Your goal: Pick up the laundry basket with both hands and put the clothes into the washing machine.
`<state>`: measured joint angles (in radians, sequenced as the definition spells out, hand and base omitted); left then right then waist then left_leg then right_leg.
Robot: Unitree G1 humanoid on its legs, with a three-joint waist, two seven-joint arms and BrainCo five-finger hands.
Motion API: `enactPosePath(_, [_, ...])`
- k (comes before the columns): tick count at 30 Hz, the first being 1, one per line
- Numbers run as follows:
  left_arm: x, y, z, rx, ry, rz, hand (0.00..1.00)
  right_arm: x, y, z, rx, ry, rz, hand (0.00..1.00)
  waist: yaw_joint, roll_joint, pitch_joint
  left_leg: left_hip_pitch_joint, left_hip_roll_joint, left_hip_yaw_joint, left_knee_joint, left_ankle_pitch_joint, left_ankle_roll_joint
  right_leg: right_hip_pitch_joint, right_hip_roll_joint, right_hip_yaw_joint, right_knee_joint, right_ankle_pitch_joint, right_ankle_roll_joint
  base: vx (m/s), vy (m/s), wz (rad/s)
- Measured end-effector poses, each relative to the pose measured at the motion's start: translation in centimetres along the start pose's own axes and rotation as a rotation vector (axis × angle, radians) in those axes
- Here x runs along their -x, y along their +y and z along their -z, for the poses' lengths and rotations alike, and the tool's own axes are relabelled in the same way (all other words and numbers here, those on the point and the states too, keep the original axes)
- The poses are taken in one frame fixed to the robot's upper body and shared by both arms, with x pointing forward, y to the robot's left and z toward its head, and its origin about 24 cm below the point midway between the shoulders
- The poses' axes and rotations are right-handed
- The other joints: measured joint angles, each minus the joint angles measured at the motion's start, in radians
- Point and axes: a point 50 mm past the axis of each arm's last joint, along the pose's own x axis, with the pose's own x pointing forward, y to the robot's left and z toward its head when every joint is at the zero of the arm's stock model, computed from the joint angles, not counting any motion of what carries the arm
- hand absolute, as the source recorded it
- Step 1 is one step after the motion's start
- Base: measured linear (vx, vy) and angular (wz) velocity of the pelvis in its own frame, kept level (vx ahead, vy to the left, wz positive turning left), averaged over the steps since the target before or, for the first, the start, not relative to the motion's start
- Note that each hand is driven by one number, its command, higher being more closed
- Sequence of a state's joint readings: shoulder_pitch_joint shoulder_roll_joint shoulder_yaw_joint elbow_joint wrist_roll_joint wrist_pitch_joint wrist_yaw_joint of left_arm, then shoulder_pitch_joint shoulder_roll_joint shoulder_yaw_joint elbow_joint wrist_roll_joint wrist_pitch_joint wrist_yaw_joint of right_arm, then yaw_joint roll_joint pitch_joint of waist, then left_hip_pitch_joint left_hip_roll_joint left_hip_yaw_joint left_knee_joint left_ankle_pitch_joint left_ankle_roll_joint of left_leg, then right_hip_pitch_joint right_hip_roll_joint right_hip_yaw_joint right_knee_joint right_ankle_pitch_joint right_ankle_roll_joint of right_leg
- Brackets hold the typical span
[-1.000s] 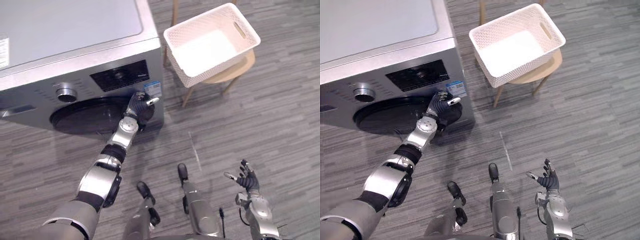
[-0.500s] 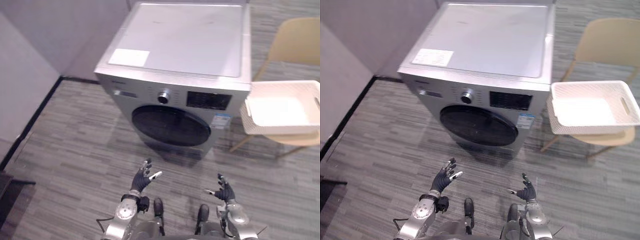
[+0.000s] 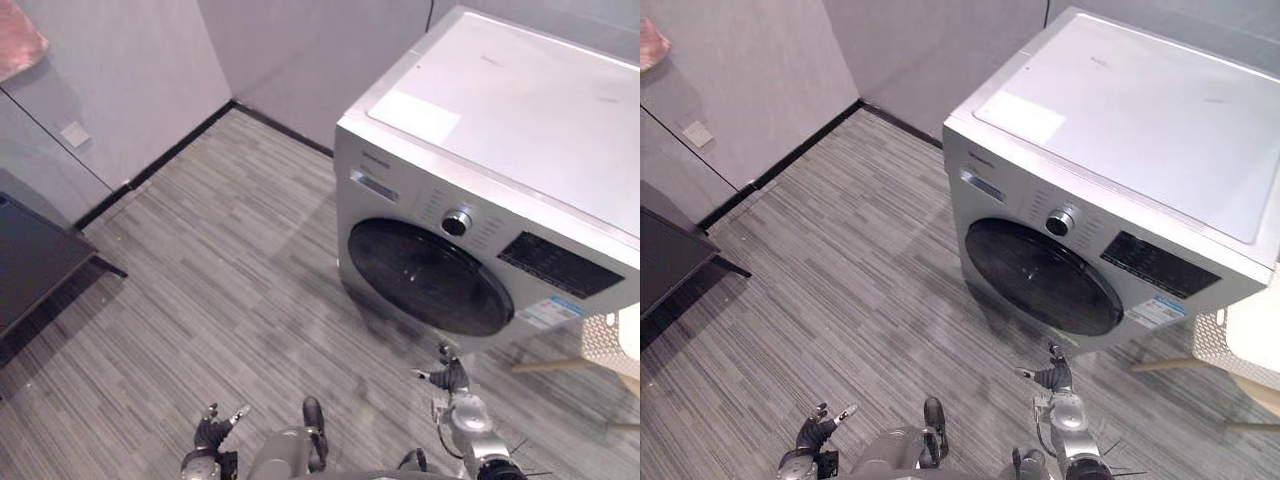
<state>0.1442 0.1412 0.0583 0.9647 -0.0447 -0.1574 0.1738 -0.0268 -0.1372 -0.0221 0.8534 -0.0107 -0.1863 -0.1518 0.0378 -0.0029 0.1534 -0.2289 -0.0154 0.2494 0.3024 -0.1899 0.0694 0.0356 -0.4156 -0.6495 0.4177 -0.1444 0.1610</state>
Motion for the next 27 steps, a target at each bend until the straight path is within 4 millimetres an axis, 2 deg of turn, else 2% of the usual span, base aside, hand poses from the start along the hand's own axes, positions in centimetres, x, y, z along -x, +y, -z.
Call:
enactPosePath(1, [0.0,0.2,-0.1,-0.001,-0.005,-0.005,0.0,0.3,0.1,0.5,0.018,0.013,-0.014,0.0,-0.005,0.01,-0.005,0.031,-0.02,-0.058,0.013,-0.015,0.017,-0.105,-0.039,0.151,0.243,0.062,-0.147,0.3,0.221,0.88])
enactPosePath(2, [-0.1,0.5,-0.2,-0.005,-0.008,-0.013,0.0,0.4,0.4,0.7,0.021,0.018,-0.024,0.0,-0.008,0.005,-0.002,0.041,-0.02,-0.087,0.014,-0.019,0.025,-0.146,-0.028,0.23,0.313,0.039,-0.118,0.38,0.209,1.03])
enactPosePath(3, [-0.1,0.8,-0.4,-0.007,-0.016,-0.018,0.0,0.4,1.0,0.6,0.022,0.016,-0.047,0.0,-0.025,-0.003,0.0,0.052,-0.024,-0.128,0.013,-0.028,0.037,-0.191,0.024,0.314,0.384,-0.033,-0.087,0.34,0.047,1.17])
enactPosePath(4, [-0.4,0.9,-1.1,-0.003,-0.04,-0.023,0.0,0.5,1.7,0.6,0.028,0.013,-0.076,0.0,-0.026,-0.009,0.007,0.088,-0.03,-0.192,-0.01,-0.031,0.043,-0.258,0.134,0.4,0.41,-0.115,-0.102,0.42,0.039,1.31])
enactPosePath(5, [-0.5,1.1,-1.7,0.008,-0.058,-0.031,0.0,0.5,1.7,0.5,0.037,0.008,-0.086,0.0,-0.027,-0.012,0.007,0.111,-0.034,-0.222,-0.016,-0.03,0.041,-0.294,0.193,0.43,0.393,-0.146,-0.102,0.3,0.018,1.17])
enactPosePath(6, [-0.5,0.9,-1.8,0.015,-0.064,-0.026,0.0,0.5,1.7,0.4,0.043,0.003,-0.088,0.0,-0.028,-0.014,0.01,0.13,-0.039,-0.24,-0.022,-0.033,0.045,-0.32,0.226,0.445,0.375,-0.158,-0.111,0.37,-0.002,0.99])
enactPosePath(8, [-0.8,-0.3,-3.1,0.05,-0.096,-0.002,0.0,0.4,1.4,0.1,0.047,-0.012,-0.082,0.0,-0.039,-0.016,0.02,0.189,-0.065,-0.34,-0.049,-0.041,0.055,-0.424,0.317,0.501,0.27,-0.155,-0.112,0.39,-0.049,1.46])
enactPosePath(9, [-0.8,-0.9,-3.6,0.06,-0.111,0.009,0.0,0.3,1.2,0.0,0.051,-0.015,-0.08,0.0,-0.055,-0.014,0.023,0.207,-0.072,-0.396,-0.053,-0.043,0.055,-0.456,0.344,0.533,0.177,-0.133,-0.092,0.42,-0.114,1.88])
enactPosePath(10, [-0.9,-1.4,-4.1,0.066,-0.126,0.022,0.0,0.3,1.1,0.1,0.054,-0.015,-0.077,0.0,-0.068,-0.02,0.027,0.235,-0.082,-0.436,-0.061,-0.045,0.052,-0.47,0.354,0.567,0.072,-0.085,-0.085,0.52,-0.161,2.2])
enactPosePath(11, [-0.9,-1.9,-4.5,0.053,-0.142,0.041,0.0,0.4,1.0,0.3,0.056,-0.008,-0.076,0.0,-0.081,-0.022,0.041,0.276,-0.094,-0.49,-0.064,-0.066,0.03,-0.477,0.348,0.614,-0.074,0.006,-0.082,0.43,-0.156,1.88])
enactPosePath(12, [-0.8,-2.0,-4.4,0.051,-0.144,0.045,0.0,0.5,1.0,0.4,0.057,-0.003,-0.076,0.0,-0.079,-0.027,0.039,0.295,-0.096,-0.505,-0.063,-0.086,0.028,-0.476,0.336,0.634,-0.107,0.036,-0.085,0.44,-0.227,1.87])
enactPosePath(13, [-0.7,-2.2,-4.1,0.052,-0.139,0.049,0.0,0.7,0.9,0.8,0.059,0.008,-0.076,0.0,-0.08,-0.024,0.035,0.328,-0.09,-0.552,-0.059,-0.124,0.012,-0.472,0.33,0.628,-0.065,0.136,-0.114,0.47,-0.296,1.37])
enactPosePath(14, [-0.5,-2.6,-3.7,0.06,-0.128,0.055,0.0,0.8,0.8,1.1,0.059,0.016,-0.077,0.0,-0.072,-0.005,0.024,0.327,-0.069,-0.571,-0.024,-0.131,-0.015,-0.466,0.331,0.604,-0.042,0.156,-0.15,0.5,-0.301,1.27])
enactPosePath(15, [-0.4,-2.8,-3.6,0.066,-0.124,0.061,0.0,0.7,0.9,0.8,0.057,0.008,-0.078,0.0,-0.071,0.008,0.024,0.3,-0.059,-0.556,0.029,-0.129,-0.036,-0.454,0.329,0.573,-0.044,0.145,-0.162,0.49,-0.272,1.1])
enactPosePath(16, [-0.3,-3.3,-3.6,0.076,-0.122,0.066,0.0,0.5,1.2,0.2,0.052,-0.013,-0.083,0.0,-0.075,0.024,0.03,0.216,-0.03,-0.471,0.2,-0.112,-0.099,-0.416,0.335,0.523,-0.064,0.132,-0.179,0.38,-0.183,0.82])
enactPosePath(17, [-0.2,-3.4,-3.4,0.083,-0.116,0.068,0.0,0.6,1.4,0.1,0.048,-0.021,-0.088,0.0,-0.074,0.028,0.032,0.174,-0.005,-0.412,0.297,-0.091,-0.134,-0.389,0.344,0.506,-0.075,0.121,-0.192,0.45,-0.232,0.77])
enactPosePath(18, [0.0,-3.4,-3.0,0.102,-0.106,0.062,0.0,0.7,2.1,-0.1,0.038,-0.028,-0.105,0.0,-0.066,0.028,0.034,0.099,0.075,-0.284,0.472,-0.057,-0.164,-0.321,0.372,0.48,-0.109,0.109,-0.211,0.52,-0.25,0.47])
enactPosePath(19, [0.1,-3.5,-3.0,0.107,-0.112,0.063,0.0,0.9,2.7,-0.1,0.023,-0.032,-0.117,0.0,-0.048,0.02,0.036,0.066,0.159,-0.172,0.576,-0.065,-0.148,-0.249,0.382,0.439,-0.141,0.096,-0.227,0.49,-0.241,0.49])
enactPosePath(20, [0.1,-3.5,-3.1,0.106,-0.115,0.066,0.0,1.0,2.9,0.0,0.016,-0.031,-0.119,0.0,-0.049,0.011,0.035,0.057,0.188,-0.13,0.592,-0.073,-0.136,-0.218,0.382,0.422,-0.158,0.092,-0.228,0.45,-0.201,0.63])
enactPosePath(21, [0.1,-3.9,-3.8,0.106,-0.143,0.074,0.0,1.2,3.1,-0.1,-0.001,-0.036,-0.115,0.0,-0.049,0.001,0.031,0.036,0.227,-0.066,0.56,-0.08,-0.135,-0.162,0.377,0.391,-0.204,0.092,-0.228,0.31,-0.13,0.82])
enactPosePath(22, [0.0,-4.2,-4.6,0.099,-0.167,0.083,0.0,1.1,2.5,-0.2,-0.007,-0.044,-0.096,0.0,-0.051,0.003,0.03,0.025,0.247,-0.034,0.455,-0.08,-0.136,-0.119,0.374,0.361,-0.242,0.095,-0.224,0.29,-0.1,0.68])
enactPosePath(23, [0.0,-4.2,-4.8,0.096,-0.174,0.084,0.0,1.0,2.4,-0.2,-0.006,-0.044,-0.092,0.0,-0.05,0.004,0.03,0.025,0.249,-0.03,0.406,-0.08,-0.137,-0.109,0.373,0.357,-0.252,0.096,-0.222,0.24,-0.026,0.46])
enactPosePath(24, [-0.1,-4.2,-5.0,0.094,-0.178,0.084,0.0,0.9,2.1,-0.2,-0.009,-0.044,-0.081,0.0,-0.048,0.007,0.029,0.025,0.245,-0.032,0.283,-0.077,-0.142,-0.096,0.366,0.348,-0.267,0.097,-0.219,0.19,0.05,0.21])
enactPosePath(25, [-0.1,-4.2,-5.0,0.091,-0.177,0.083,0.0,0.9,1.8,-0.1,-0.011,-0.036,-0.07,0.0,-0.047,0.009,0.029,0.029,0.233,-0.046,0.148,-0.058,-0.159,-0.093,0.357,0.345,-0.269,0.101,-0.209,0.16,0.082,0.16])
enactPosePath(26, [-0.1,-4.1,-4.9,0.091,-0.176,0.082,0.0,0.9,1.7,0.0,-0.012,-0.033,-0.067,0.0,-0.047,0.01,0.028,0.034,0.226,-0.058,0.097,-0.041,-0.176,-0.092,0.353,0.345,-0.269,0.1,-0.202,0.13,0.134,0.07])
enactPosePath(27, [-0.1,-4.2,-4.7,0.089,-0.167,0.083,0.0,0.9,1.2,0.3,-0.009,-0.021,-0.051,0.0,-0.048,0.027,0.025,0.047,0.221,-0.074,-0.004,0.079,-0.173,-0.083,0.359,0.348,-0.276,0.095,-0.179,0.07,0.094,0.01])
